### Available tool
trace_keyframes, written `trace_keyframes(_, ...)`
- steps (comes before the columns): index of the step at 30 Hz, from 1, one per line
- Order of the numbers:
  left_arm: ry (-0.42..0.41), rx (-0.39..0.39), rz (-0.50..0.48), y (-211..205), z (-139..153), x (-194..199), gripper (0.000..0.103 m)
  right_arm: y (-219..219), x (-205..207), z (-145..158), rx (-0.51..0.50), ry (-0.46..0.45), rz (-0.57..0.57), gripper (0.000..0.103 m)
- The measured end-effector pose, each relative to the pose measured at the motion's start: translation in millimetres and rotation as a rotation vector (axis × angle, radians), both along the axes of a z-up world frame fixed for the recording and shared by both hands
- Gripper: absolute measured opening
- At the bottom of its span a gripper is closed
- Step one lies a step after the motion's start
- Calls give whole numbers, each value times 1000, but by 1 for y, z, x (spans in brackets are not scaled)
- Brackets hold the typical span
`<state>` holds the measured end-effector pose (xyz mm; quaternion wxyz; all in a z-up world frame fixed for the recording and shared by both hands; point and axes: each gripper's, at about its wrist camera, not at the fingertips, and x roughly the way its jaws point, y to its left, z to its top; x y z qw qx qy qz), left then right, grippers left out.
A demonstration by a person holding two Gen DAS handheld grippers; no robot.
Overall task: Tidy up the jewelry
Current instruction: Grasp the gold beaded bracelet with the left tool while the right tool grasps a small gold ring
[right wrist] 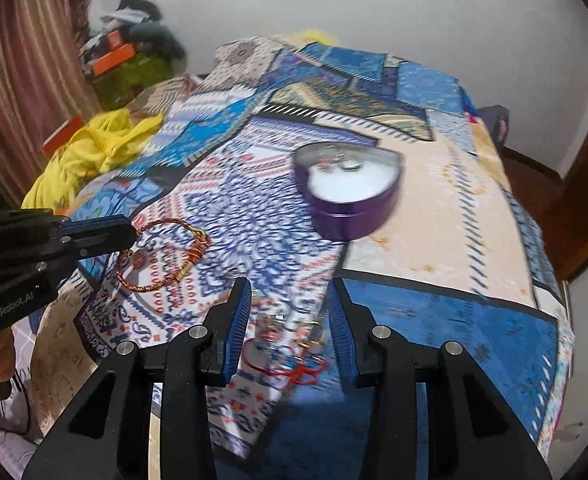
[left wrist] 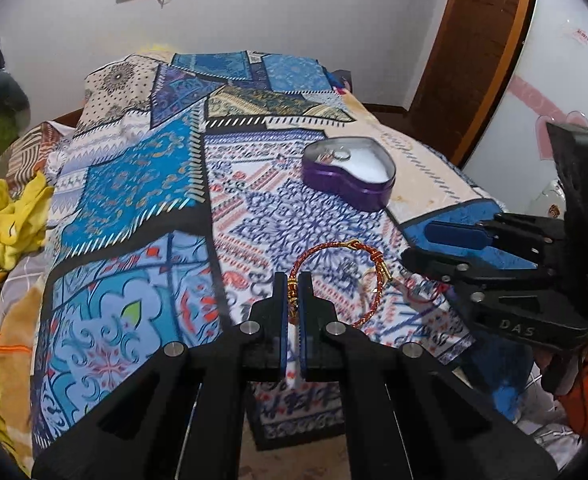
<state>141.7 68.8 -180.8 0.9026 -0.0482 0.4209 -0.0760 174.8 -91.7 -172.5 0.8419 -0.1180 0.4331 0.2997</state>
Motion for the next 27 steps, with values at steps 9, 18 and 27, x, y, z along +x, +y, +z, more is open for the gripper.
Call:
trace_keyframes(9, 8, 4, 26, 6, -12, -10, 3, 30, -5, -20, -118, -2, 133, 36)
trace_keyframes(18, 42, 18, 20, 5, -14, -10, 17, 27, -3, -21, -78, 8, 150, 36)
trace_keyframes(27, 48, 14, 48, 4, -19, -16, 18, 27, -7, -20, -65, -2, 152, 22)
